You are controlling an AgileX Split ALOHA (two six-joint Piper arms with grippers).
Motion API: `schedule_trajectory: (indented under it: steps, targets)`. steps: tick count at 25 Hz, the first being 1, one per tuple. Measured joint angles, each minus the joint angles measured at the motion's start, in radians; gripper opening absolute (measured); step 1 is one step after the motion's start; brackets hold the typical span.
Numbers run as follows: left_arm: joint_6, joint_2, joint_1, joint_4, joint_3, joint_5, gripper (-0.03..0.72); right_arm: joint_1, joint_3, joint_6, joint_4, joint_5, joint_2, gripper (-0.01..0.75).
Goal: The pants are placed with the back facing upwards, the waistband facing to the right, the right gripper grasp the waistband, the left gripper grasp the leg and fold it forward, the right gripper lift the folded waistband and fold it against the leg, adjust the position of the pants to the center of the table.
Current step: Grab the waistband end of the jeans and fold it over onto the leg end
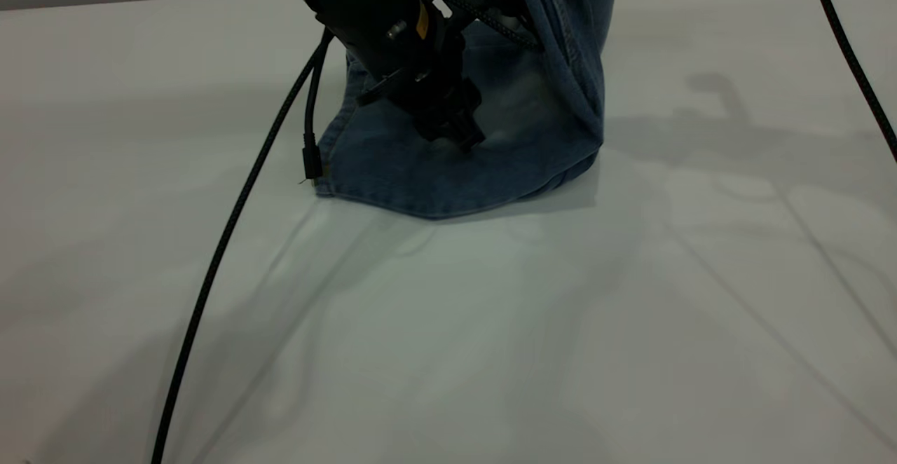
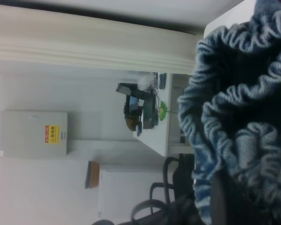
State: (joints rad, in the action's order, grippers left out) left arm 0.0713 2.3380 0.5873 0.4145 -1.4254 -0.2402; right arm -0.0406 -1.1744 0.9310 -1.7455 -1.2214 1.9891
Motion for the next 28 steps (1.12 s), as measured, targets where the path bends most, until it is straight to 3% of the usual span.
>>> schedule_trajectory:
  steps: [7,14,20,28]
  targets:
    - [0.002,-0.122,-0.077,0.007,0.0,-0.007,0.384,0.001,0.0,0.007,0.0,0.0,0.0,0.101]
    - [-0.004,-0.295,-0.184,0.11,-0.002,-0.013,0.384,-0.022,0.0,0.024,0.026,0.031,0.0,0.101]
    - [-0.005,-0.482,-0.258,0.11,-0.004,-0.014,0.384,-0.107,0.0,0.085,0.025,0.171,0.0,0.101]
    - [-0.003,-0.703,-0.266,0.11,-0.004,-0.043,0.384,-0.263,0.0,0.186,0.004,0.467,0.003,0.101]
